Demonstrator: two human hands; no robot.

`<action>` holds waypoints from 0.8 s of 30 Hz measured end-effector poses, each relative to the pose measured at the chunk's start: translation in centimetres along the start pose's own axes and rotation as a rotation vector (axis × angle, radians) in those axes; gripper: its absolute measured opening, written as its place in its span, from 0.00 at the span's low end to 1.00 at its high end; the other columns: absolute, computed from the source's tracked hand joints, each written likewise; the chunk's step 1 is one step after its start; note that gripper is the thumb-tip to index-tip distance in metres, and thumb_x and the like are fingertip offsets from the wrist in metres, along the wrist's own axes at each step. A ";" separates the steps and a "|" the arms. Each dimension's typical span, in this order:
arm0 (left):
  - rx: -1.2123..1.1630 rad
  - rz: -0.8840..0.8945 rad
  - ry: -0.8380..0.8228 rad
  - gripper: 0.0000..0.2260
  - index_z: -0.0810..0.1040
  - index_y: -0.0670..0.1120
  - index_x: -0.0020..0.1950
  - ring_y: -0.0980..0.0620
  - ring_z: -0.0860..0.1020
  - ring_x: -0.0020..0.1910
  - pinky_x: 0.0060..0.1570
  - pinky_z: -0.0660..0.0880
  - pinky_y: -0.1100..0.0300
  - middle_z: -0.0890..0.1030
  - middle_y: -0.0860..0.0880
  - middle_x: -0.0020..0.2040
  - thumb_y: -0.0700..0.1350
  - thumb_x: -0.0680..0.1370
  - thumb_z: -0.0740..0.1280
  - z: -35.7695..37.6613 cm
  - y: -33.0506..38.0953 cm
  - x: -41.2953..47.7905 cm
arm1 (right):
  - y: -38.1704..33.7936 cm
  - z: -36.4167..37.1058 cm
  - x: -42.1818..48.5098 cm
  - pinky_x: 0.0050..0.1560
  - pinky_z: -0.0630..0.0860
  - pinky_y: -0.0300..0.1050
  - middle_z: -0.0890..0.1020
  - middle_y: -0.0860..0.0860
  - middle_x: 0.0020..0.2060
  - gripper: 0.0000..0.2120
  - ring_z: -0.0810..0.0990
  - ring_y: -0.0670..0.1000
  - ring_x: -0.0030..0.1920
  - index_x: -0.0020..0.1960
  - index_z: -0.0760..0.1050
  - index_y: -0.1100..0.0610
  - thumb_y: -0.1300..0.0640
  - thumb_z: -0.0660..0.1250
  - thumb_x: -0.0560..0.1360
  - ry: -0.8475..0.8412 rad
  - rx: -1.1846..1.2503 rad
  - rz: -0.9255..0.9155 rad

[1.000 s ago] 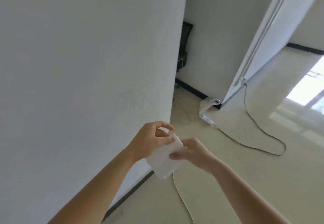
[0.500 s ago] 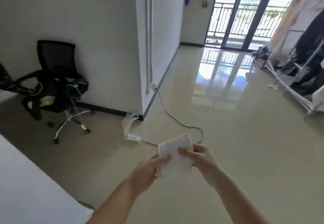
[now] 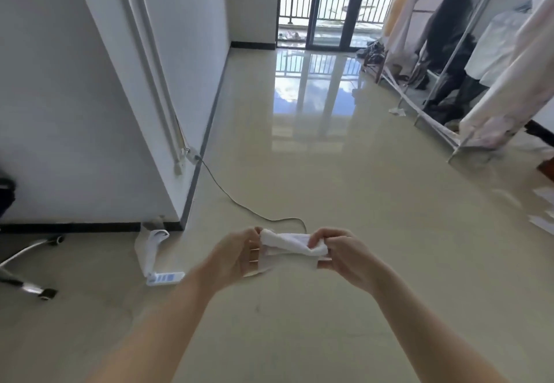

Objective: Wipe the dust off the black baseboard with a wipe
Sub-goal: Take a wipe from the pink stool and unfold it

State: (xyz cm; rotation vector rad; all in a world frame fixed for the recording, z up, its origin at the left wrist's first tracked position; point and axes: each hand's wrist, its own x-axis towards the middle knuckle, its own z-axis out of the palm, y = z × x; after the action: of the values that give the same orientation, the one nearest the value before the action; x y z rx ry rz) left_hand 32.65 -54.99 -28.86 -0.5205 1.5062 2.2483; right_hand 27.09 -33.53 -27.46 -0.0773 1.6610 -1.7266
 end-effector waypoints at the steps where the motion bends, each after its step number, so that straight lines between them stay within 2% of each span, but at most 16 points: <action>1: 0.023 -0.026 0.008 0.09 0.78 0.42 0.43 0.49 0.79 0.34 0.38 0.77 0.58 0.80 0.44 0.39 0.41 0.69 0.59 -0.1 1.5 1.4 | -1.0 -0.5 1.7 0.39 0.75 0.44 0.77 0.56 0.38 0.19 0.76 0.51 0.36 0.33 0.77 0.58 0.71 0.52 0.71 0.016 0.013 0.020; 4: 0.252 0.002 0.066 0.09 0.80 0.46 0.35 0.51 0.78 0.35 0.38 0.75 0.59 0.80 0.49 0.35 0.50 0.65 0.65 -0.8 5.2 5.9 | -3.4 -2.3 7.0 0.40 0.74 0.44 0.78 0.53 0.35 0.13 0.76 0.51 0.36 0.34 0.75 0.58 0.61 0.54 0.71 0.053 0.035 0.105; 7: 0.611 0.170 0.172 0.04 0.80 0.49 0.37 0.60 0.71 0.28 0.30 0.68 0.70 0.74 0.53 0.29 0.46 0.67 0.74 -1.7 7.4 11.7 | -5.0 -3.8 13.2 0.39 0.73 0.43 0.76 0.52 0.35 0.05 0.75 0.50 0.36 0.36 0.72 0.54 0.57 0.67 0.70 0.142 -0.129 0.063; 9: 0.801 0.269 0.297 0.07 0.77 0.50 0.43 0.59 0.69 0.26 0.26 0.64 0.68 0.72 0.53 0.29 0.43 0.69 0.74 -2.2 8.6 16.3 | -5.4 -4.7 18.1 0.34 0.73 0.42 0.76 0.53 0.36 0.14 0.75 0.50 0.35 0.43 0.70 0.55 0.64 0.73 0.65 0.248 -0.318 -0.019; 11: 0.923 0.319 0.443 0.11 0.75 0.50 0.49 0.54 0.74 0.33 0.30 0.67 0.65 0.76 0.51 0.35 0.45 0.69 0.72 -2.4 9.9 20.9 | -6.0 -5.5 23.3 0.33 0.73 0.41 0.76 0.53 0.37 0.22 0.75 0.50 0.35 0.51 0.69 0.54 0.66 0.73 0.62 0.326 -0.436 -0.096; 12: 0.948 0.325 0.495 0.12 0.74 0.49 0.51 0.52 0.76 0.36 0.32 0.68 0.63 0.77 0.50 0.38 0.46 0.70 0.71 -2.5 10.6 23.2 | -6.5 -5.9 25.7 0.32 0.72 0.38 0.76 0.51 0.36 0.22 0.75 0.49 0.35 0.52 0.68 0.53 0.65 0.73 0.62 0.364 -0.510 -0.140; 14: 0.904 0.287 0.563 0.12 0.73 0.48 0.52 0.50 0.77 0.39 0.34 0.69 0.62 0.78 0.50 0.40 0.47 0.71 0.70 -2.5 12.2 27.7 | -7.6 -6.7 30.6 0.30 0.67 0.35 0.76 0.47 0.32 0.13 0.75 0.49 0.33 0.46 0.70 0.52 0.61 0.70 0.65 0.436 -0.712 -0.204; 15: 0.834 0.249 0.589 0.12 0.73 0.47 0.52 0.50 0.77 0.39 0.34 0.69 0.62 0.78 0.51 0.40 0.47 0.71 0.70 -2.6 13.2 29.6 | -8.3 -7.1 32.7 0.28 0.65 0.36 0.75 0.46 0.30 0.07 0.74 0.49 0.32 0.42 0.71 0.53 0.59 0.69 0.68 0.459 -0.804 -0.219; 16: 0.744 0.205 0.605 0.12 0.74 0.46 0.51 0.51 0.78 0.40 0.34 0.71 0.62 0.78 0.51 0.40 0.47 0.71 0.70 -2.8 14.2 31.3 | -8.9 -7.6 34.8 0.28 0.63 0.39 0.75 0.47 0.28 0.05 0.72 0.50 0.31 0.38 0.72 0.55 0.57 0.68 0.70 0.466 -0.865 -0.233; 18: 0.520 0.149 0.601 0.12 0.75 0.46 0.49 0.51 0.80 0.41 0.39 0.77 0.60 0.80 0.50 0.42 0.49 0.70 0.71 -3.8 16.1 34.5 | -10.2 -8.4 38.8 0.27 0.60 0.42 0.70 0.48 0.24 0.14 0.66 0.49 0.27 0.31 0.68 0.57 0.53 0.66 0.72 0.421 -0.912 -0.229; 20: 0.317 0.127 0.601 0.13 0.77 0.47 0.47 0.49 0.82 0.43 0.48 0.79 0.50 0.83 0.47 0.42 0.52 0.68 0.69 -5.2 18.0 37.3 | -11.8 -8.9 42.6 0.27 0.55 0.44 0.62 0.47 0.22 0.20 0.58 0.48 0.26 0.26 0.61 0.56 0.55 0.67 0.71 0.365 -0.828 -0.202; 21: 0.256 0.126 0.613 0.13 0.78 0.46 0.46 0.48 0.82 0.43 0.49 0.79 0.48 0.83 0.47 0.42 0.52 0.67 0.68 -6.0 18.7 38.3 | -12.6 -9.0 44.4 0.28 0.56 0.44 0.61 0.48 0.23 0.19 0.58 0.48 0.27 0.26 0.61 0.57 0.57 0.67 0.69 0.329 -0.737 -0.155; 23: 0.258 0.151 0.661 0.09 0.80 0.45 0.45 0.49 0.82 0.43 0.48 0.79 0.51 0.84 0.48 0.41 0.49 0.70 0.68 -7.8 20.0 40.4 | -14.0 -8.8 47.9 0.30 0.68 0.47 0.67 0.50 0.24 0.11 0.66 0.48 0.28 0.26 0.69 0.60 0.58 0.66 0.64 0.237 -0.496 -0.003; 24: 0.289 0.160 0.677 0.06 0.80 0.45 0.45 0.51 0.82 0.43 0.46 0.79 0.55 0.84 0.49 0.40 0.47 0.72 0.69 -8.8 20.7 41.4 | -14.4 -8.7 49.8 0.35 0.76 0.51 0.72 0.50 0.24 0.09 0.71 0.49 0.29 0.27 0.74 0.61 0.58 0.66 0.64 0.196 -0.361 0.071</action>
State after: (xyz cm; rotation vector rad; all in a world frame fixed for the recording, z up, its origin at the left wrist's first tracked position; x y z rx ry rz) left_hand -12.55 -65.94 -36.47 -1.1833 2.2167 2.0013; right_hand -20.36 -53.88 -37.45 -0.0176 2.0805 -1.4009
